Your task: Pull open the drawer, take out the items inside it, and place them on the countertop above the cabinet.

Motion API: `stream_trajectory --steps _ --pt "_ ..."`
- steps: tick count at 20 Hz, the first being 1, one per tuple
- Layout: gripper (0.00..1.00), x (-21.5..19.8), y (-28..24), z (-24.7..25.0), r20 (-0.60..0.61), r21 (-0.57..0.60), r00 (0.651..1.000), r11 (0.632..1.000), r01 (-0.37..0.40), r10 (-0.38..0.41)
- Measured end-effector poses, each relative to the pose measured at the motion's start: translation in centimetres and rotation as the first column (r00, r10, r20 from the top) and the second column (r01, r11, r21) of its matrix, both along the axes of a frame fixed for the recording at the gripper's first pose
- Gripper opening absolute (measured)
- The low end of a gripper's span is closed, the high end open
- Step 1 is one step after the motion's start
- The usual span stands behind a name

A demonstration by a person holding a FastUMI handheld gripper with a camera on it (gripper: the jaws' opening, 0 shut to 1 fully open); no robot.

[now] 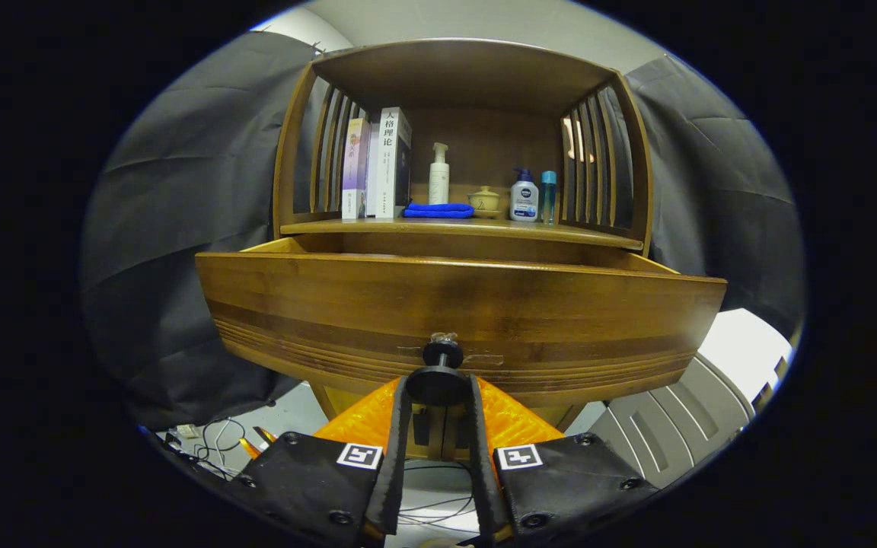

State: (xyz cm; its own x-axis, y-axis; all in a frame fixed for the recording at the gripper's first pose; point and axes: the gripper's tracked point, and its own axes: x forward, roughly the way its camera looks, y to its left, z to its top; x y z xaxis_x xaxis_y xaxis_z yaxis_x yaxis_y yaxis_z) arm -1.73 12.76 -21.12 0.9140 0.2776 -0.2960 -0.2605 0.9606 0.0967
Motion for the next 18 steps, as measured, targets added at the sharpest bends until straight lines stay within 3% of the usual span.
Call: stream_trajectory --steps 3,7,12,18 --pt "0.41 -1.5 -0.7 0.3 0.01 -0.001 1.0 1.0 0.012 -0.011" --pt "0.15 -2.1 -3.3 4.9 0.076 0.03 0.99 0.993 0.114 -0.116" --pt "0.99 -0.7 -4.4 10.4 0.096 0.009 0.98 0.985 0.175 -0.175" --pt "1.0 3.6 -2.7 12.8 -0.029 -0.04 0.981 0.981 0.19 -0.191"
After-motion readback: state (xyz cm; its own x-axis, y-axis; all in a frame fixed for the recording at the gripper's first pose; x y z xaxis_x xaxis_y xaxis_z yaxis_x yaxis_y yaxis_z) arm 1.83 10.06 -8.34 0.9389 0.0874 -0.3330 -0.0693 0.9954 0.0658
